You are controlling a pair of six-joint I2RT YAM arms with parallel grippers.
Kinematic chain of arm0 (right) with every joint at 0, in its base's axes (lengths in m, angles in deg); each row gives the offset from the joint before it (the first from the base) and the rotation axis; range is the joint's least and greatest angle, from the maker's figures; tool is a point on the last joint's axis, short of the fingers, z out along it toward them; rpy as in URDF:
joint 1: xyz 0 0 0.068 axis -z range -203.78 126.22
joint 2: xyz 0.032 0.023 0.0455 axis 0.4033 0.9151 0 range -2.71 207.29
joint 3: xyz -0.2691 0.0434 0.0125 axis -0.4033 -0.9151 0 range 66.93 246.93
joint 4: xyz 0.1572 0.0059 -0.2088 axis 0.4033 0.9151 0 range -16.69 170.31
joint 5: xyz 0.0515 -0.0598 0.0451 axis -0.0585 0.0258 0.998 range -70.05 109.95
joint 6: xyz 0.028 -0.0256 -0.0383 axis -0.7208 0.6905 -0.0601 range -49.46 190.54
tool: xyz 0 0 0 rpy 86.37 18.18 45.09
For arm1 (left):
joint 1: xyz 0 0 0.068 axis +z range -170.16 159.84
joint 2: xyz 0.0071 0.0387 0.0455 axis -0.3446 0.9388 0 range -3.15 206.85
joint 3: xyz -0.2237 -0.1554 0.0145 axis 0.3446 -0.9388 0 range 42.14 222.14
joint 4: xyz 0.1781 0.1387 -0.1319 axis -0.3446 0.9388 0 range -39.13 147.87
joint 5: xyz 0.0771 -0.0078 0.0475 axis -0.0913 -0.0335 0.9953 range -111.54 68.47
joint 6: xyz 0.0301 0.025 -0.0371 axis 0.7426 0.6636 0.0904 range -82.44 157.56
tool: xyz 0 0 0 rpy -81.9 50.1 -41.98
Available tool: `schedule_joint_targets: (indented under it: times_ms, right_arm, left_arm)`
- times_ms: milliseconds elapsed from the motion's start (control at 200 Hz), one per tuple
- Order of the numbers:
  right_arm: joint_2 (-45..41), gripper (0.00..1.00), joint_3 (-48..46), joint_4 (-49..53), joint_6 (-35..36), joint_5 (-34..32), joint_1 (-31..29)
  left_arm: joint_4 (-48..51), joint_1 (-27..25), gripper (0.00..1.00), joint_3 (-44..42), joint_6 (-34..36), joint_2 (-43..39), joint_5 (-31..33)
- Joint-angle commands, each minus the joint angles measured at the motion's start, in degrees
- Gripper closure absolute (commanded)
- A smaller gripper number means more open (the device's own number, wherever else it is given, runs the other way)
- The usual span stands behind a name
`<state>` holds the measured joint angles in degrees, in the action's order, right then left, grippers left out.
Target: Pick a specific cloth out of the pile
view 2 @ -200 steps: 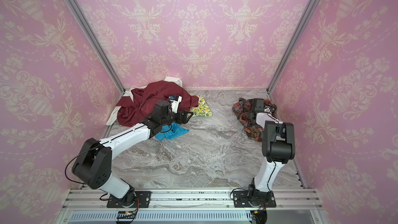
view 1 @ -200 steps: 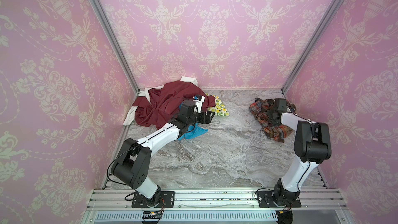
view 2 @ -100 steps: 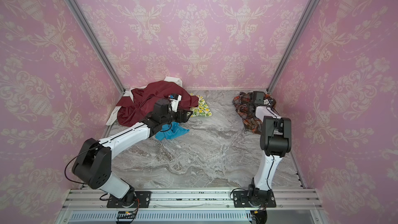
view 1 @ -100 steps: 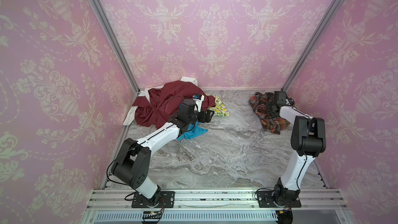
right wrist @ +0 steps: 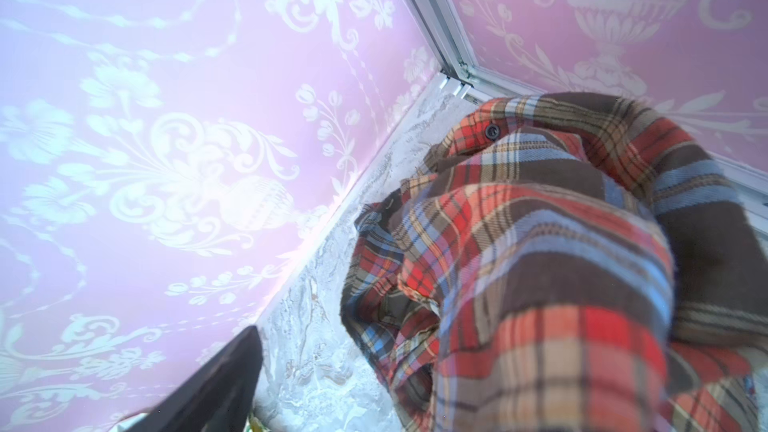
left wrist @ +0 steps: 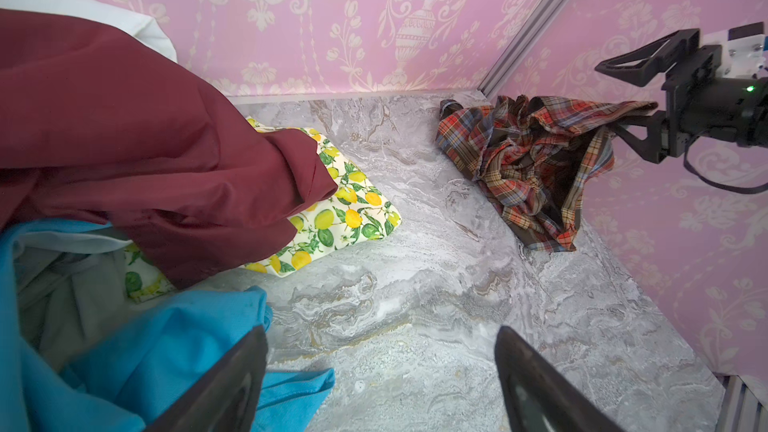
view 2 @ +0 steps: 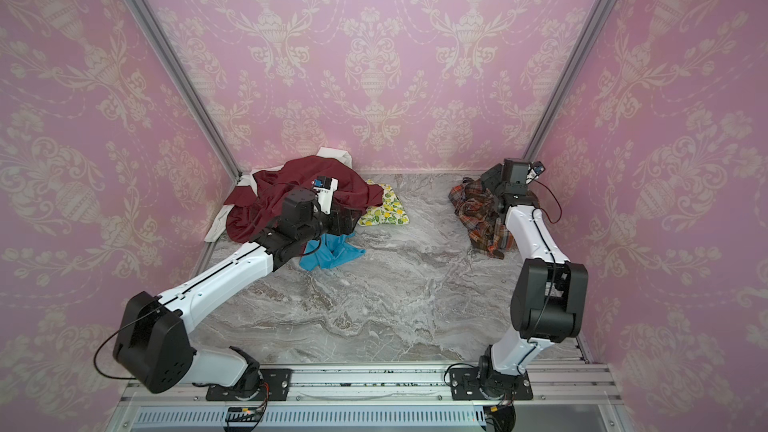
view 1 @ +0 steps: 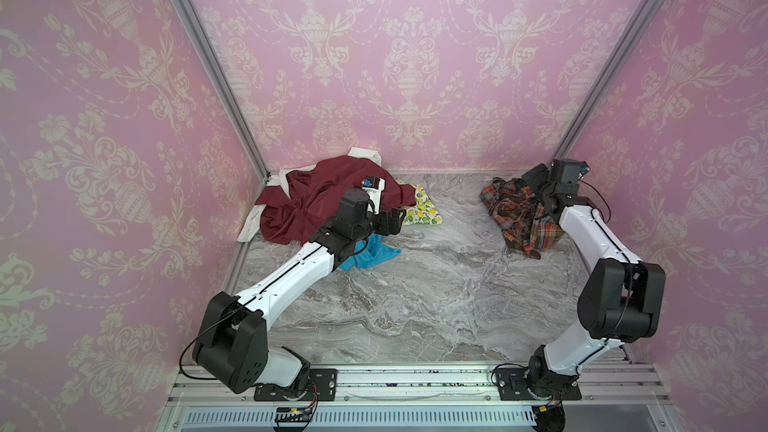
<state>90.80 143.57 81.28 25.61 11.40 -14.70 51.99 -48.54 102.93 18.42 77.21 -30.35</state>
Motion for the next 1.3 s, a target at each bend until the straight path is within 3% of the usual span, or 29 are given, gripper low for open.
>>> schedule_joint_targets:
  times_ms: [0, 80, 265, 505, 761, 1016, 1291]
  right_arm:
    - [-4.54, 0.00, -0.21, 1.60, 5.83, -2.08, -1.66]
    - [-7.59, 0.00, -0.53, 1.96, 8.23, -2.74, -3.00]
    - [-13.75, 0.00, -0.59, 4.90, 10.33, -0.64, -5.52]
    - [-20.97, 0.00, -1.20, 9.16, 21.16, -0.81, -10.96]
    - [-30.33, 0.00, -12.87, 3.47, 34.41, -2.05, -17.70]
    - [-38.38, 0.00, -28.56, -8.17, 41.75, 0.72, -18.84]
    - [-38.05, 0.00, -47.54, -28.28, 43.90, 0.03, -18.84]
  left_arm:
    - [5.35, -0.40, 0.10, -0.77, 2.33, -3.36, 4.78]
    - [6.83, -0.36, 0.01, -0.65, 2.85, -5.56, 6.22]
    - [10.02, -0.36, 0.01, -0.49, 3.79, -10.26, 8.60]
    - [15.31, -0.21, 0.01, 0.25, 7.04, -14.66, 14.15]
    - [16.98, 5.56, 0.01, -1.10, 8.64, -18.92, 21.76]
    - [5.42, 17.61, 0.01, -10.82, 4.38, -22.00, 27.43]
    - [-22.19, 27.48, 0.01, -29.19, 7.22, -13.79, 26.28]
